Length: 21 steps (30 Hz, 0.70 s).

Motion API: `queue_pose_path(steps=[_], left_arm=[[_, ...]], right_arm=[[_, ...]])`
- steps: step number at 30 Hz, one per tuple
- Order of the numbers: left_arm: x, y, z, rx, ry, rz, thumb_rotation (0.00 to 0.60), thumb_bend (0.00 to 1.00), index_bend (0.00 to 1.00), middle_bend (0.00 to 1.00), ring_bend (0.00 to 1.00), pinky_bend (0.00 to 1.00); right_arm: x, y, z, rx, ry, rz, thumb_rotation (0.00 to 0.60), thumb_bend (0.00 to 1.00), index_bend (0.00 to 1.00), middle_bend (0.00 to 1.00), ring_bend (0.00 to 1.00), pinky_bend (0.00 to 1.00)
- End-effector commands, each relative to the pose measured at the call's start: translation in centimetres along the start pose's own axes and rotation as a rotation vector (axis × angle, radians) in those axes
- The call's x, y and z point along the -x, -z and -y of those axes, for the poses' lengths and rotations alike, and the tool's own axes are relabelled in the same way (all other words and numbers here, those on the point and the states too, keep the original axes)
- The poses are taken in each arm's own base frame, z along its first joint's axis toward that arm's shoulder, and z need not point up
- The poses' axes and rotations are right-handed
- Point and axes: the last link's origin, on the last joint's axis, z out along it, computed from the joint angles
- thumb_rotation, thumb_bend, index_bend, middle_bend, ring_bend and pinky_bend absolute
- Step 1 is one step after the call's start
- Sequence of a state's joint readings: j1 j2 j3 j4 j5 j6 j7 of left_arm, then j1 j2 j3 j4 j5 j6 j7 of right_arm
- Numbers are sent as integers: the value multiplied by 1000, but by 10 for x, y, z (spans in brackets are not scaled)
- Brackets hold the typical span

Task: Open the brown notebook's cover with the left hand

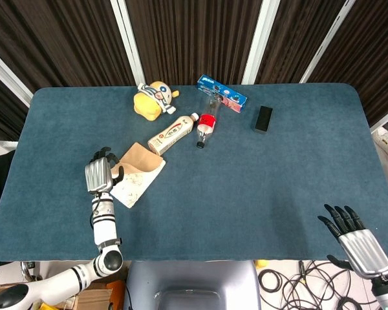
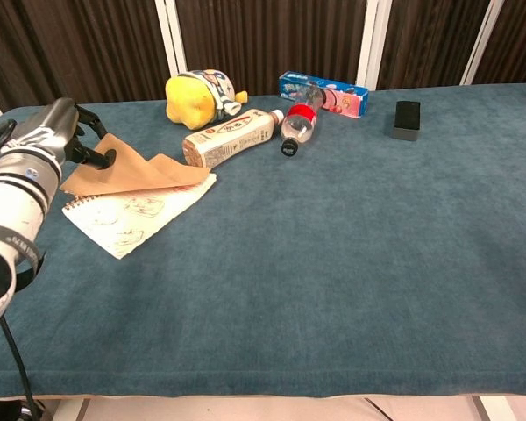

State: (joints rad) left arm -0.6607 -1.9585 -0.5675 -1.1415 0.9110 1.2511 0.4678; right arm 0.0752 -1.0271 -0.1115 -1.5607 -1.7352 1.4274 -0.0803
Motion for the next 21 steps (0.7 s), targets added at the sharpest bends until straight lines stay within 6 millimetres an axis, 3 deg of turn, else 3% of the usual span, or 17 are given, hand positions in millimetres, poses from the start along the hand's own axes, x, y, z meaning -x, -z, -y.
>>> queue_pose_path(steps=[1,16,21], left_arm=[[1,-8,1,-23,21,1,600,489,695,255,226,381],[-3,-27,24,-127,14,-23,600,492,701,257,226,381],[-12,-37,44,-190,9,-50,600,493,702,258,226,381]], right_arm=[[0,-1,0,2,-1,1,600,0,179,0,0,21],[1,-1,1,-1,3,10,600,0,179,0,0,22],[1,-1,1,-1,3,12,600,0,179,0,0,22]])
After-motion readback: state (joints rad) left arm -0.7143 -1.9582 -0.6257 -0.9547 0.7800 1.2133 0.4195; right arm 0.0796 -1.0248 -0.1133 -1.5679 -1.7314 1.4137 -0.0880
